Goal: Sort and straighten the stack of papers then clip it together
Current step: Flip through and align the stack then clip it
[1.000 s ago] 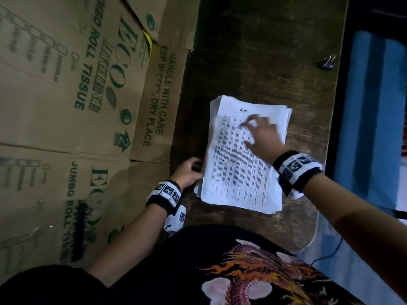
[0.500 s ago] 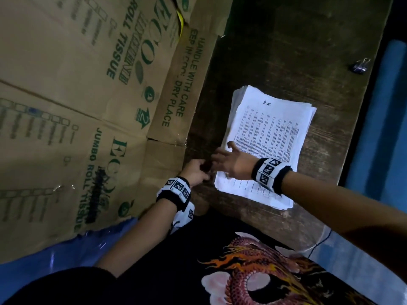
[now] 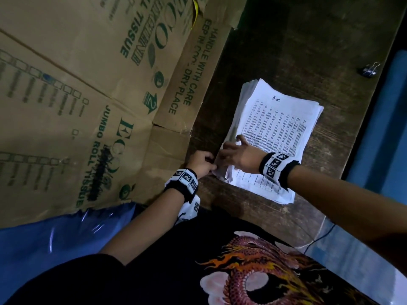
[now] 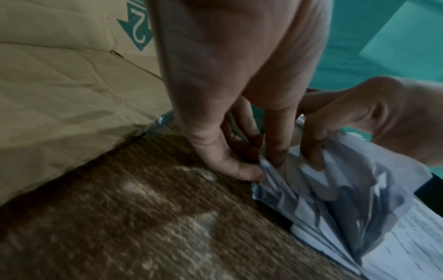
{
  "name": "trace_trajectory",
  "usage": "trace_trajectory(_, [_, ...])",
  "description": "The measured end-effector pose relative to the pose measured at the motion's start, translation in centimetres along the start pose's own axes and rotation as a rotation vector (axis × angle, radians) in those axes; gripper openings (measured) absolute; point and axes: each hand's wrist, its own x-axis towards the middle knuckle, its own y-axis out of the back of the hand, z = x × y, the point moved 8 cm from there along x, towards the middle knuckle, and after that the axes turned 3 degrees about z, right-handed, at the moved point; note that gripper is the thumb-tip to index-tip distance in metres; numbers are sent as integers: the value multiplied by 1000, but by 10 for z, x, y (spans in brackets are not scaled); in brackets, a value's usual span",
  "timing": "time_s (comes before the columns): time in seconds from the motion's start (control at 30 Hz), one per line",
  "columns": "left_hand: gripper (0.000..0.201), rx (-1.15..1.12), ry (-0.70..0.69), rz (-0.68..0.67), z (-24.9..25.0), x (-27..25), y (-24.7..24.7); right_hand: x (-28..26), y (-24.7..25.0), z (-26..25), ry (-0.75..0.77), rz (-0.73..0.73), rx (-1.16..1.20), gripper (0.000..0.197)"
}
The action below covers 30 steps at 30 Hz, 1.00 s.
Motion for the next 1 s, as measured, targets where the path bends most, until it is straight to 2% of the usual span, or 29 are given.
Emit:
trace_trajectory(0.13, [33, -6, 22, 21, 1, -2, 1, -1, 3, -2, -10, 71, 33, 66])
trace_trajectory(0.2, [29, -35, 27, 45, 2, -4, 1, -1, 4, -2, -8, 113, 5, 66])
trace_trajectory(0.33, [25, -26, 8, 92, 7, -8, 4, 1, 3, -1, 1, 85, -15, 58])
trace_trajectory(0.47, [24, 64, -41, 124, 11, -10, 7, -2, 7, 7, -13, 81, 78, 62])
trace_trajectory(0.57, [21, 125, -73, 132, 15, -13, 9, -4, 9, 11, 26, -5, 113, 44])
trace_trajectory(0.6, [22, 129, -69, 136, 15, -13, 9, -4, 11, 13, 20, 6, 106, 38])
trace_trajectory(0.67, [24, 155, -57, 134, 15, -14, 8, -1, 18, 17, -1, 50, 122, 38])
trace_trajectory(0.77, [5, 183, -64, 103, 18, -19, 3, 12, 23, 15, -18, 54, 147, 44])
trace_trajectory(0.87, [16, 109, 18, 40, 9, -19, -5, 21, 15, 12, -50, -54, 103, 60])
trace_trajectory(0.93, [8, 30, 60, -23, 3, -20, -10, 24, 8, 11, -57, -99, 88, 66])
trace_trajectory(1.0, [33, 38, 62, -76, -1, -21, -12, 26, 2, 9, -48, -126, 117, 67])
